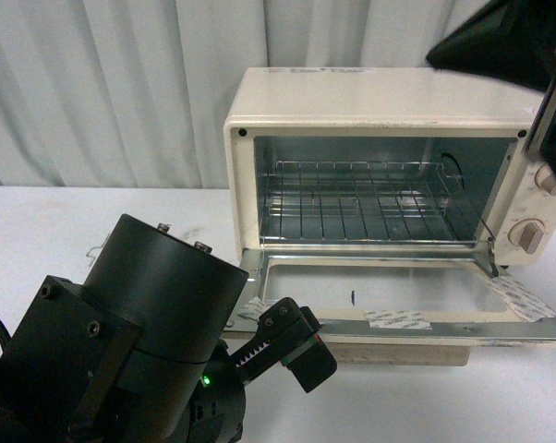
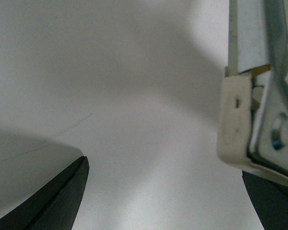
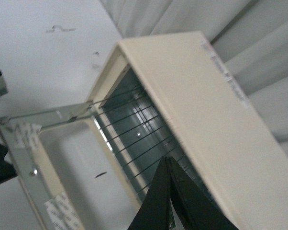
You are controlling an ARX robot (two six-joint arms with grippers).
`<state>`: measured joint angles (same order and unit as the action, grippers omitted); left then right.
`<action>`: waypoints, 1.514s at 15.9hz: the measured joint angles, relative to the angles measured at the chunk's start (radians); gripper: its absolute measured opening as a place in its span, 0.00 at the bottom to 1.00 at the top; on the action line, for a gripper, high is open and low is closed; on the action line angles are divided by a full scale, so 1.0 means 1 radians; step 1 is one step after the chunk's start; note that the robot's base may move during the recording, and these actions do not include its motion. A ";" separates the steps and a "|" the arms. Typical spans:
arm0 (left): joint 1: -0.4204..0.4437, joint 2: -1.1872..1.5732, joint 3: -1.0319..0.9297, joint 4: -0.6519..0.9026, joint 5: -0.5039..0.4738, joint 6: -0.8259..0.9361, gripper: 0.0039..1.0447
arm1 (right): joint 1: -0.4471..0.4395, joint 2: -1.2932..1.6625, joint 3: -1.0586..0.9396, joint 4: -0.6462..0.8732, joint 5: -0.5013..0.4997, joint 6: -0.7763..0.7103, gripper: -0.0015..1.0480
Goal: Open oven
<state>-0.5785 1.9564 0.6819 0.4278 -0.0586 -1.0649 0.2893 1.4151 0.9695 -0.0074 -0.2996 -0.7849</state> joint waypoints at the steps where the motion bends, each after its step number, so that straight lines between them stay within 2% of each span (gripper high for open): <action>1: 0.000 0.000 0.000 0.000 0.000 0.000 0.94 | -0.003 -0.014 0.005 0.026 0.002 0.012 0.04; 2: 0.000 0.000 0.000 0.000 -0.001 0.000 0.94 | -0.008 -0.043 0.017 0.047 0.008 0.052 0.28; 8: 0.000 0.000 0.000 0.000 0.000 0.000 0.94 | -0.008 -0.040 0.017 0.043 0.008 0.060 0.85; 9: 0.000 0.000 0.000 0.000 0.000 0.000 0.94 | 0.014 -0.043 -0.041 0.237 0.150 0.146 0.83; 10: 0.000 0.000 0.000 0.000 0.001 0.000 0.94 | 0.018 -0.071 -0.122 0.389 0.308 0.256 0.75; 12: 0.000 0.000 0.000 0.001 0.006 0.000 0.94 | -0.023 -0.159 -0.328 0.601 0.519 0.528 0.56; 14: 0.001 0.000 0.000 -0.002 -0.003 0.000 0.94 | -0.082 -0.241 -0.457 0.689 0.531 0.686 0.37; 18: 0.001 0.000 0.000 0.000 0.005 0.000 0.94 | -0.132 -0.367 -0.644 0.719 0.455 0.753 0.02; 24: 0.001 0.000 0.000 0.000 0.003 0.000 0.94 | -0.197 -0.555 -0.805 0.695 0.389 0.767 0.02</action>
<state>-0.5777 1.9564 0.6815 0.4278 -0.0559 -1.0653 0.0925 0.8604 0.1642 0.6876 0.0898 -0.0181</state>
